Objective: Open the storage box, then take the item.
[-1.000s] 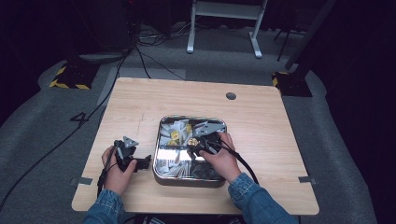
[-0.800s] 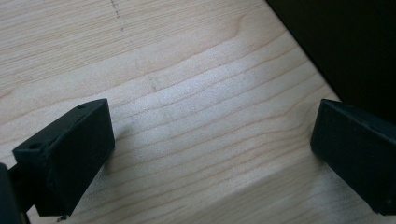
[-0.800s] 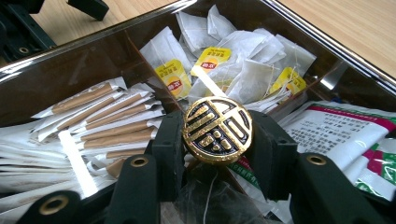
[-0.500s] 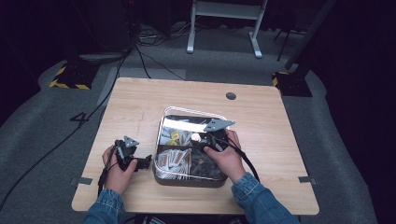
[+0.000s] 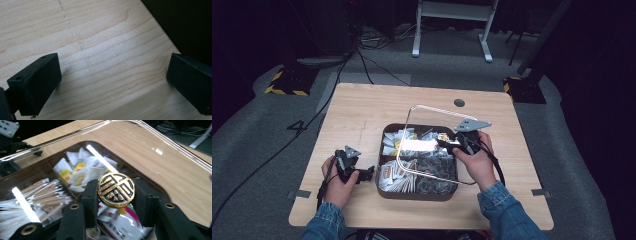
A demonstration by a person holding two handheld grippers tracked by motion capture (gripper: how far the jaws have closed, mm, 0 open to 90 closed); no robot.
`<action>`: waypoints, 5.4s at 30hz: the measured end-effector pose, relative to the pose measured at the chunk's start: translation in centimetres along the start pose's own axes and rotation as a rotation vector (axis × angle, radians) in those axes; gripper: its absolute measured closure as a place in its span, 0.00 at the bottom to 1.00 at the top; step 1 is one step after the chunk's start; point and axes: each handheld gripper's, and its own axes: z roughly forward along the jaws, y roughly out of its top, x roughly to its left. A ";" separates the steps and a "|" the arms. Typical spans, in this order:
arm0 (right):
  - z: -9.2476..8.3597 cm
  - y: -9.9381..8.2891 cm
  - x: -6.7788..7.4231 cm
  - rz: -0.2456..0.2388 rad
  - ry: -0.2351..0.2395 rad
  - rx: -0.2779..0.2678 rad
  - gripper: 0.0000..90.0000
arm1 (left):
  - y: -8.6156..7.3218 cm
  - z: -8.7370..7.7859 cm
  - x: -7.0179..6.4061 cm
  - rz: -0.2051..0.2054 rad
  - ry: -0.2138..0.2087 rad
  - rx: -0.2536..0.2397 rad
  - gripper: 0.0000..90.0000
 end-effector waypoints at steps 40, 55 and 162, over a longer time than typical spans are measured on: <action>-6.6 -5.9 -12.2 0.228 -0.283 0.078 0.66 | 0.0 0.0 0.0 0.000 0.001 0.000 0.00; -4.5 -9.8 -15.0 0.302 -0.338 0.168 0.66 | 0.0 0.0 0.0 0.001 0.001 0.000 0.00; 8.4 -0.9 -1.2 0.206 0.154 0.173 0.74 | -0.1 0.0 -0.9 -0.007 0.006 -0.002 0.00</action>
